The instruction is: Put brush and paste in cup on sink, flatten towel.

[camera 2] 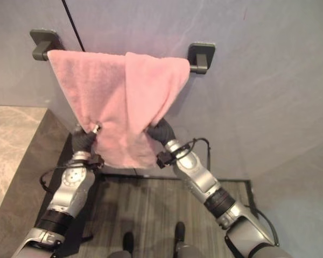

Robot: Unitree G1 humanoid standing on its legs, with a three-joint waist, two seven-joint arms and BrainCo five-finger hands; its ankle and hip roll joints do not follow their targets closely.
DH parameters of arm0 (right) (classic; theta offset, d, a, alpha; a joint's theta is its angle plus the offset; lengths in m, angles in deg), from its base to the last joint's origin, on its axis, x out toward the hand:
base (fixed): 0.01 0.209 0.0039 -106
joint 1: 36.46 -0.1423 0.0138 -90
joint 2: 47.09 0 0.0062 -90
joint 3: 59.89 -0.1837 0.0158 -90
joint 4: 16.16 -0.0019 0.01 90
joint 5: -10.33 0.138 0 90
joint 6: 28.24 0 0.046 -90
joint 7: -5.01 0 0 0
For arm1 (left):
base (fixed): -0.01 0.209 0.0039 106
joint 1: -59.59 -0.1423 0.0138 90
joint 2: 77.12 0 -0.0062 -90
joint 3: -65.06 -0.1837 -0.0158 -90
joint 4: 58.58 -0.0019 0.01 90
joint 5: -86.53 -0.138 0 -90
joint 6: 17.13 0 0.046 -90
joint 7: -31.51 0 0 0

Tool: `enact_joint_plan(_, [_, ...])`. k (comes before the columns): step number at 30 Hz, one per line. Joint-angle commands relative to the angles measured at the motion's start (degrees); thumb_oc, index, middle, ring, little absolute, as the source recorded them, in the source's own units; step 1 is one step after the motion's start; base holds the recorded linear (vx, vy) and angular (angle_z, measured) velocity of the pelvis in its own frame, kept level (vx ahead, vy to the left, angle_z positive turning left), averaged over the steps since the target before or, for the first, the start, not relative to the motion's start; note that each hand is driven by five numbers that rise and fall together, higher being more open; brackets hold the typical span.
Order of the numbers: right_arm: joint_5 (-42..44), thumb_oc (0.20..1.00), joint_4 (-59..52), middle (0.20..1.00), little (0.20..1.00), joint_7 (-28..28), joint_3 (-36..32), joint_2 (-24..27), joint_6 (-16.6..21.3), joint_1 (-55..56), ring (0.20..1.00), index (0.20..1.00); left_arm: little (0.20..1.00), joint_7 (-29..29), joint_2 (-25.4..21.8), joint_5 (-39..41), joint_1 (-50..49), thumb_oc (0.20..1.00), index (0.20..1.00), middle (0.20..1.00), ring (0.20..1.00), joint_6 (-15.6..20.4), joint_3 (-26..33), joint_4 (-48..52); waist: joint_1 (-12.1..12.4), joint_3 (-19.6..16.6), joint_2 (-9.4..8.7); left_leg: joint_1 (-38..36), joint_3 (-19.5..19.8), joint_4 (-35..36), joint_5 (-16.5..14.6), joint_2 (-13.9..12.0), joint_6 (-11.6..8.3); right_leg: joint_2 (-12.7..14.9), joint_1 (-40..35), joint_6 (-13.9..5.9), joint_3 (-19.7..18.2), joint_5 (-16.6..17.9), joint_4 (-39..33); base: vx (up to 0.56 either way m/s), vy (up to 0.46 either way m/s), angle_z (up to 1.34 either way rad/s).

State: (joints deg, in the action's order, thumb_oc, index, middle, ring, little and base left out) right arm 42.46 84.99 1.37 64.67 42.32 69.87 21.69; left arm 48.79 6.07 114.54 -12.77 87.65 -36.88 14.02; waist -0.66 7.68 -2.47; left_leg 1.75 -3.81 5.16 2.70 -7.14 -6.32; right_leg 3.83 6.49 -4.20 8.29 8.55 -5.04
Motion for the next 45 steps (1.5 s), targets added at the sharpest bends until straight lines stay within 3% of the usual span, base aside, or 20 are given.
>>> enact_joint_plan(1, [-2.41, 1.000, 4.63, 1.000, 1.000, -1.15, -0.43, -3.82, 2.18, -3.10, 1.000, 1.000, 0.796, 0.58, 0.21, -3.23, 5.26, 0.796, 0.796, 0.796, 0.796, 1.25, -3.55, -8.42, 0.72, -1.68, 0.17, 0.12, -0.41, -0.16, 0.54, 0.74, -0.68, 4.10, -4.50, -5.49, -1.41, -4.08, 0.04, 0.00, 0.000, 0.00])
enact_joint_plan(2, [-4.87, 1.000, 5.53, 1.000, 1.000, -1.71, -0.24, -3.35, 1.86, -3.81, 1.000, 1.000, 1.000, 1.27, 0.17, -4.14, 5.50, 1.000, 1.000, 1.000, 1.000, 1.09, -3.49, -9.07, 0.72, -1.54, 0.25, 0.29, -0.52, -0.16, 0.63, 0.77, -0.68, 4.11, -4.25, -5.56, -1.51, -3.90, 0.04, 0.00, 0.000, 0.00])
enact_joint_plan(7, [-6.64, 1.000, 5.05, 1.000, 1.000, -1.66, -0.44, -1.58, 1.85, -4.11, 1.000, 1.000, 1.000, 4.51, -0.25, -11.18, 5.32, 1.000, 1.000, 1.000, 1.000, 0.04, -3.38, -9.59, 0.68, -1.43, 0.61, 0.62, -0.76, -0.16, 0.71, 0.76, -0.64, 4.32, -3.64, -5.82, -1.78, -3.67, 0.04, -0.01, 0.003, -0.04])
enact_joint_plan(16, [-12.16, 1.000, 3.02, 1.000, 1.000, -3.41, -6.97, 2.80, 1.75, 2.53, 1.000, 1.000, 1.000, 4.09, -1.38, -15.90, -3.77, 1.000, 1.000, 1.000, 1.000, -1.16, 1.32, -5.97, 0.73, -3.11, 1.37, -1.97, -1.34, -0.16, -0.22, 1.10, -0.12, 4.91, -6.00, -5.97, -1.70, -4.26, 0.04, 0.01, 0.002, -0.01])
enact_joint_plan(20, [-20.07, 1.000, -3.71, 1.000, 1.000, -3.89, -15.29, 8.35, 2.02, 11.21, 1.000, 1.000, 1.000, 3.44, -2.58, -20.12, -13.01, 1.000, 1.000, 1.000, 1.000, -2.50, 8.10, -0.25, 0.69, -4.50, 1.74, -3.58, -1.51, -0.16, -0.83, 1.27, 0.32, 5.15, -7.34, -6.05, -1.92, -4.67, 0.04, 0.01, 0.012, -0.06])
enact_joint_plan(21, [-25.38, 1.000, -8.55, 1.000, 1.000, -3.87, -20.29, 12.11, 2.64, 15.98, 1.000, 1.000, 1.000, 2.71, -3.34, -22.47, -17.00, 1.000, 1.000, 1.000, 1.000, -2.16, 12.07, 3.69, 0.43, -4.87, 1.79, -3.90, -1.55, -0.16, -0.95, 1.23, 0.38, 5.19, -7.58, -6.12, -1.96, -4.76, 0.04, 0.01, 0.009, -0.05])
enact_joint_plan(25, [-37.10, 1.000, -17.20, 1.000, 1.000, -4.12, -29.76, 18.33, 4.82, 23.55, 1.000, 1.000, 1.000, 2.54, -5.24, -28.34, -22.43, 1.000, 1.000, 1.000, 1.000, -0.10, 18.33, 9.82, 0.10, -5.68, 1.76, -4.20, -1.53, -0.16, -0.91, 1.31, 0.49, 5.39, -7.79, -6.27, -1.86, -4.56, 0.04, 0.00, 0.000, 0.00])
enact_joint_plan(30, [-45.32, 1.000, -26.08, 1.000, 1.000, -6.33, -38.69, 23.33, 7.57, 26.03, 1.000, 1.000, 1.000, 5.17, -9.99, -37.58, -24.60, 1.000, 1.000, 1.000, 1.000, 2.33, 24.86, 17.44, -0.21, -6.42, 1.72, -4.85, -1.47, -0.16, -1.22, 1.19, 0.41, 5.34, -8.44, -6.35, -1.96, -4.83, 0.04, 0.01, 0.004, -0.02])
enact_joint_plan(31, [-45.37, 1.000, -26.17, 1.000, 1.000, -6.31, -38.72, 23.29, 7.52, 26.11, 1.000, 1.000, 1.000, 5.13, -9.96, -37.61, -24.67, 1.000, 1.000, 1.000, 1.000, 2.26, 24.88, 17.55, -0.22, -6.53, 1.75, -5.08, -1.44, -0.16, -1.75, 1.16, 0.37, 5.31, -8.67, -6.44, -1.93, -5.31, 0.04, -0.01, 0.002, -0.03])
enact_joint_plan(34, [-46.84, 1.000, -29.70, 1.000, 1.000, -4.60, -36.78, 28.24, 9.25, 20.76, 1.000, 1.000, 1.000, 4.02, -17.90, -44.42, -23.46, 1.000, 1.000, 1.000, 1.000, 4.06, 26.34, 23.72, -0.09, -6.94, 1.60, -5.27, -1.49, -0.16, -1.86, 1.07, 0.22, 5.24, -8.83, -6.55, -2.18, -5.38, 0.04, 0.00, 0.000, 0.00])
enact_joint_plan(37, [-46.79, 1.000, -30.16, 1.000, 1.000, -3.69, -33.51, 30.36, 9.21, 16.22, 1.000, 1.000, 1.000, 3.31, -21.36, -45.78, -21.81, 1.000, 1.000, 1.000, 1.000, 4.91, 25.85, 25.70, -0.02, -7.25, 1.50, -5.31, -1.58, -0.16, -1.88, 1.03, 0.18, 5.16, -8.74, -6.52, -2.37, -5.39, 0.04, 0.00, 0.000, 0.00])
enact_joint_plan(41, [-48.45, 1.000, -28.24, 1.000, 1.000, -2.39, -22.91, 33.07, 8.53, 3.78, 1.000, 1.000, 1.000, 1.57, -29.82, -49.73, -16.06, 1.000, 1.000, 1.000, 1.000, 4.87, 21.84, 26.89, 0.38, -7.67, 1.20, -5.31, -1.76, -0.16, -1.75, 0.92, -0.01, 5.07, -8.62, -6.48, -2.43, -5.21, 0.04, 0.00, 0.000, 0.00])
enact_joint_plan(45, [-48.43, 1.000, -22.21, 1.000, 1.000, -1.71, -13.62, 33.13, 7.15, -6.88, 1.000, 1.000, 1.000, 0.80, -32.89, -48.57, -10.34, 1.000, 1.000, 1.000, 1.000, 5.09, 17.52, 24.83, 0.65, -7.63, 0.97, -5.17, -1.82, -0.16, -1.55, 0.83, -0.12, 5.05, -8.49, -6.41, -2.52, -5.11, 0.04, 0.00, 0.000, 0.00])
